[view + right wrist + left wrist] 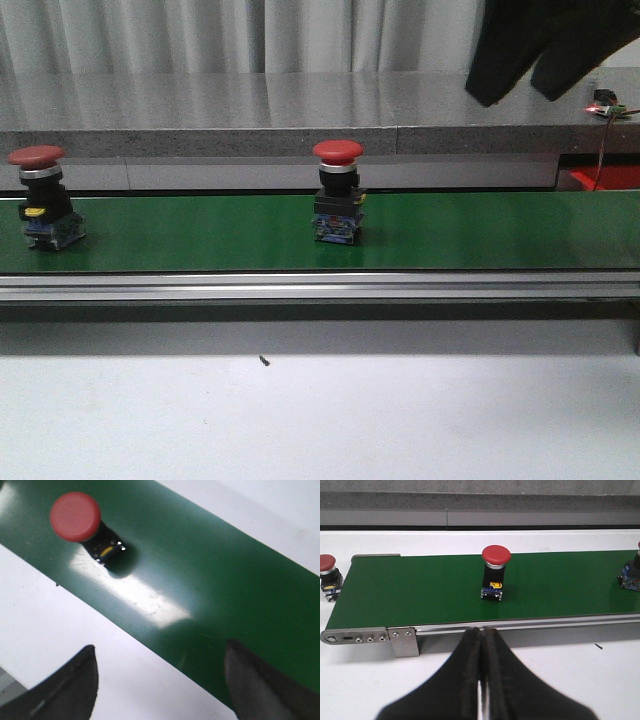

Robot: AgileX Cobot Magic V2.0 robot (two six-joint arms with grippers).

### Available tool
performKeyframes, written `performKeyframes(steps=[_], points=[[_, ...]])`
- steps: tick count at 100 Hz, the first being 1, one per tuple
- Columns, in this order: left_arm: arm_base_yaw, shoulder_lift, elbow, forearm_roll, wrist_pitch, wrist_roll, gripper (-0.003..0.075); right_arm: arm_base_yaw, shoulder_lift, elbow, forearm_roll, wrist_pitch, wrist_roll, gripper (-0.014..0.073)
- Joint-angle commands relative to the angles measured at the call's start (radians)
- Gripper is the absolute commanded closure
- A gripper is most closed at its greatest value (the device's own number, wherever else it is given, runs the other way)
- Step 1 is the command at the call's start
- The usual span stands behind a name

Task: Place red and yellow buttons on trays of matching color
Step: 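Lower the right gripper onto the first red button at the belt's end and grasp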

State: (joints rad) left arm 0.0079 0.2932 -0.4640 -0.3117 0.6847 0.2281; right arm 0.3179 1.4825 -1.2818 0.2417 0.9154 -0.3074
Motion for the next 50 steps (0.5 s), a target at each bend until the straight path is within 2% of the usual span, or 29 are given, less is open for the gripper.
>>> performKeyframes(steps=[1, 17, 50], points=[[-0.007, 0.009, -0.024, -0.018, -0.067, 0.001, 0.074, 0.031, 0.025, -0.079, 0.019, 0.013, -0.078, 0.0057], [-0.007, 0.009, -0.024, -0.018, -0.067, 0.001, 0.074, 0.071, 0.113, -0.147, 0.019, 0.022, -0.161, 0.0057], [-0.007, 0.009, -0.024, -0.018, -0.067, 0.001, 0.074, 0.075, 0.238, -0.24, 0.036, 0.005, -0.164, 0.0057]])
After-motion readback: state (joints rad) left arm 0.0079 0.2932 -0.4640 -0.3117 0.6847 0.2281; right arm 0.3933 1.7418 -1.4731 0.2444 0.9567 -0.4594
